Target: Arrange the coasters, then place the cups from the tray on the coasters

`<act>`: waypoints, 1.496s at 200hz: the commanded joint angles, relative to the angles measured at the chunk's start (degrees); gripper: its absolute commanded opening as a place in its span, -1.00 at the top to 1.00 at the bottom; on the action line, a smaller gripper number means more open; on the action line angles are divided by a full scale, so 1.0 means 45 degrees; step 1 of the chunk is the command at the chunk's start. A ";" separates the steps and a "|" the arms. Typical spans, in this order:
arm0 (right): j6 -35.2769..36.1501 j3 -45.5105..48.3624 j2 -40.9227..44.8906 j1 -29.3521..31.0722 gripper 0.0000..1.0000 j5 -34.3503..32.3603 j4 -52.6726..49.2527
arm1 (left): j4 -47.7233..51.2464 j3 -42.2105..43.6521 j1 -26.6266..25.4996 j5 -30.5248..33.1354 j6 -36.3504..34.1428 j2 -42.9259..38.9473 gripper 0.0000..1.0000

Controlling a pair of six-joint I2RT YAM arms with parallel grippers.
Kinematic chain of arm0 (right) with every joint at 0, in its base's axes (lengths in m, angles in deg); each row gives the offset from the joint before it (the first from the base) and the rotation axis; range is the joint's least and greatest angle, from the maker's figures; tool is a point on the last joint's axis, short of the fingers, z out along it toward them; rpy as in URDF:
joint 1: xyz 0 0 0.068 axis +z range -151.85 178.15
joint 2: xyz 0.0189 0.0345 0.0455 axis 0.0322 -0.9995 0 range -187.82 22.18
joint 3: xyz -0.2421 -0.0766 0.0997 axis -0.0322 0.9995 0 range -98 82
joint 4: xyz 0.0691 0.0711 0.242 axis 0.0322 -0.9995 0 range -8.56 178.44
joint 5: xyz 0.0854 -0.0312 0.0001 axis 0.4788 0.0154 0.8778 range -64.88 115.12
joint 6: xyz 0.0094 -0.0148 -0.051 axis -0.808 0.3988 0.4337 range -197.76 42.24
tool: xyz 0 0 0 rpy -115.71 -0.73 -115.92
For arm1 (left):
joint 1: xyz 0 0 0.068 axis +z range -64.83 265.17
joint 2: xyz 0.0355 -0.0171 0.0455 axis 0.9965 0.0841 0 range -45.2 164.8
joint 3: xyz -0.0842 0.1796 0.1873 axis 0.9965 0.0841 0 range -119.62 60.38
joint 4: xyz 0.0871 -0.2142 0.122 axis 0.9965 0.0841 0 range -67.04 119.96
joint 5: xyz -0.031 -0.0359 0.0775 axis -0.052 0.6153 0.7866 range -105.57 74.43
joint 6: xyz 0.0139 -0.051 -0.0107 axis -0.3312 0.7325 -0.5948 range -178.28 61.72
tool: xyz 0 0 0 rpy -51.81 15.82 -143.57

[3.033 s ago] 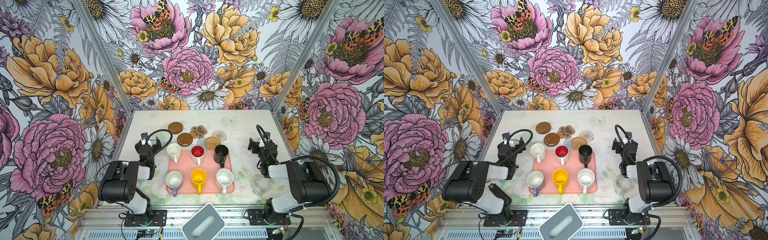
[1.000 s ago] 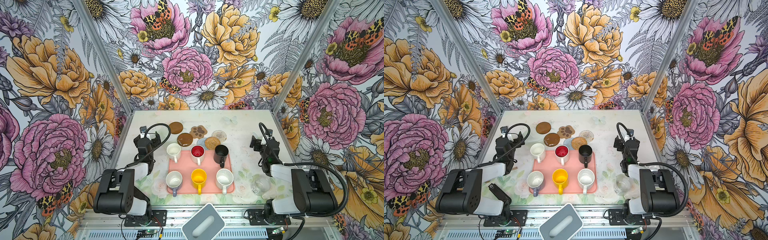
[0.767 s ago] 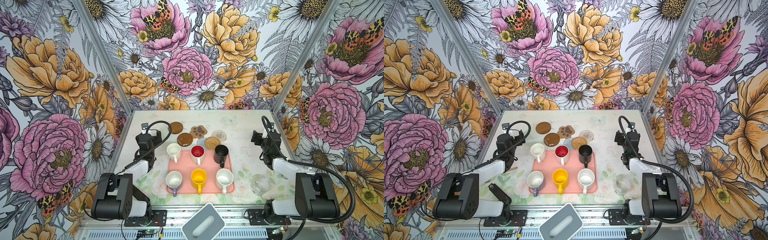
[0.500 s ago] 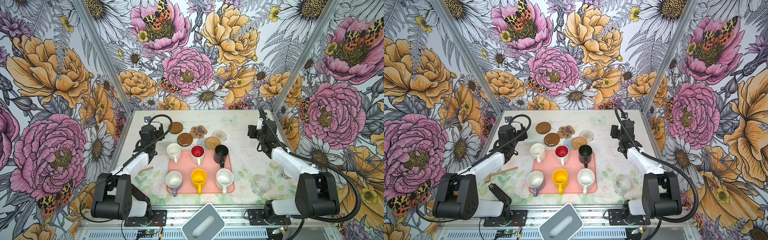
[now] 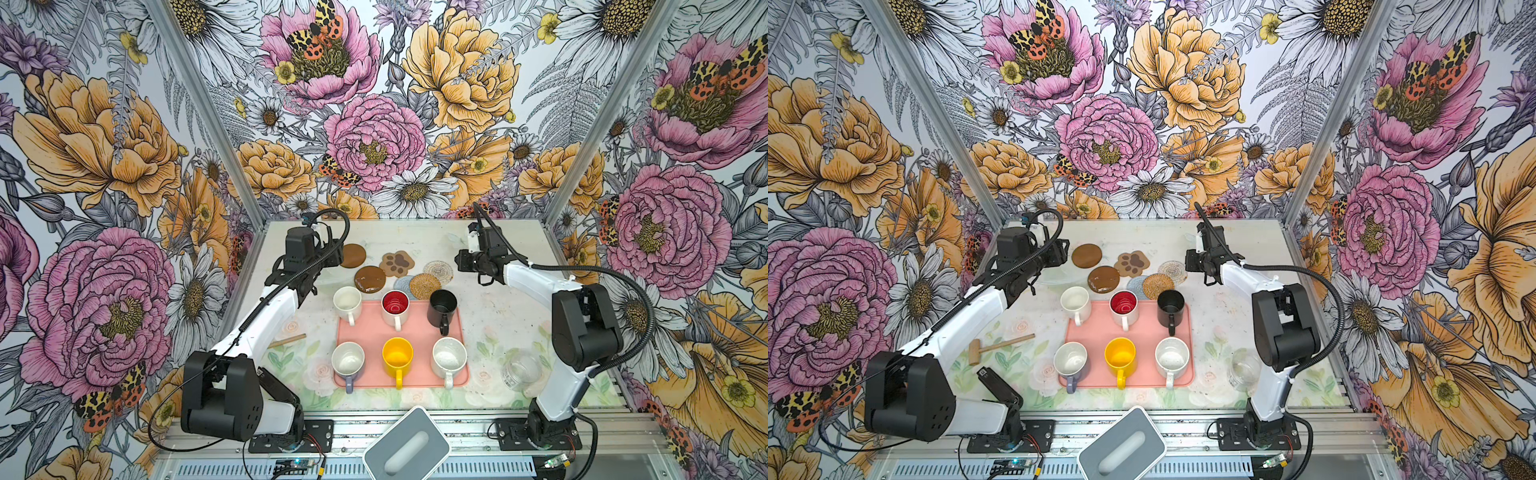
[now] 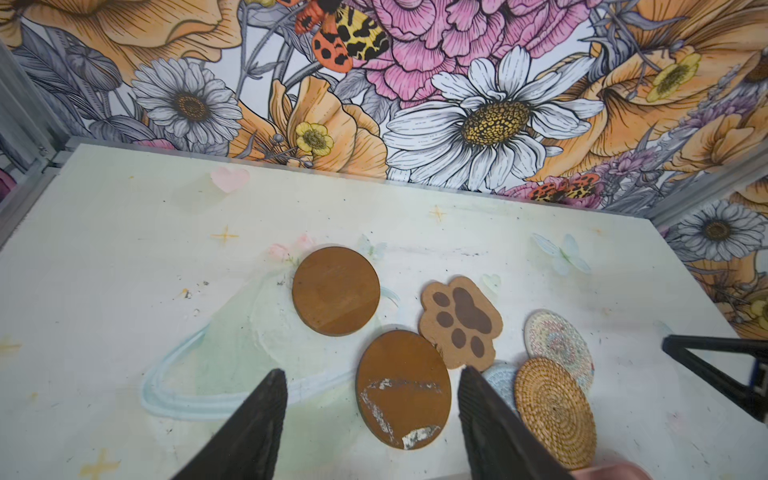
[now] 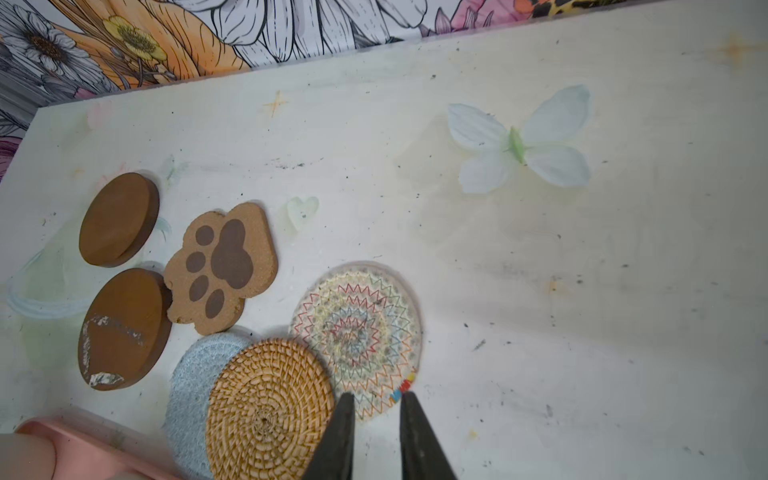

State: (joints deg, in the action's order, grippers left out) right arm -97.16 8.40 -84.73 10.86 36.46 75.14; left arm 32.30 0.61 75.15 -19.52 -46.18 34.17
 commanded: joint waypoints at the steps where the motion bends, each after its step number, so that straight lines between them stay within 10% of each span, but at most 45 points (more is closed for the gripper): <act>1: -0.0828 -0.1201 -0.1150 0.0064 0.65 0.0857 -0.0889 | 0.0762 -0.0450 -0.0361 -0.0432 0.0231 0.0244 -0.35; 156: -0.1934 -0.3465 -0.4190 0.0144 1.00 0.0493 -0.3347 | 0.1503 -0.1155 -0.1502 0.0134 0.0334 0.1249 -0.36; 299: -0.1685 -0.2554 -0.2952 -0.1616 1.00 0.0031 -0.3824 | 0.1869 -0.0715 -0.1503 0.1141 -0.0003 0.0350 -0.37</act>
State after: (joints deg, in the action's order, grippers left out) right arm -105.16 -4.98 -100.38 4.74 39.76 61.13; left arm 40.74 -3.37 68.77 -16.00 -45.18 37.50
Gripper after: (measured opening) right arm 0.049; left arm 0.685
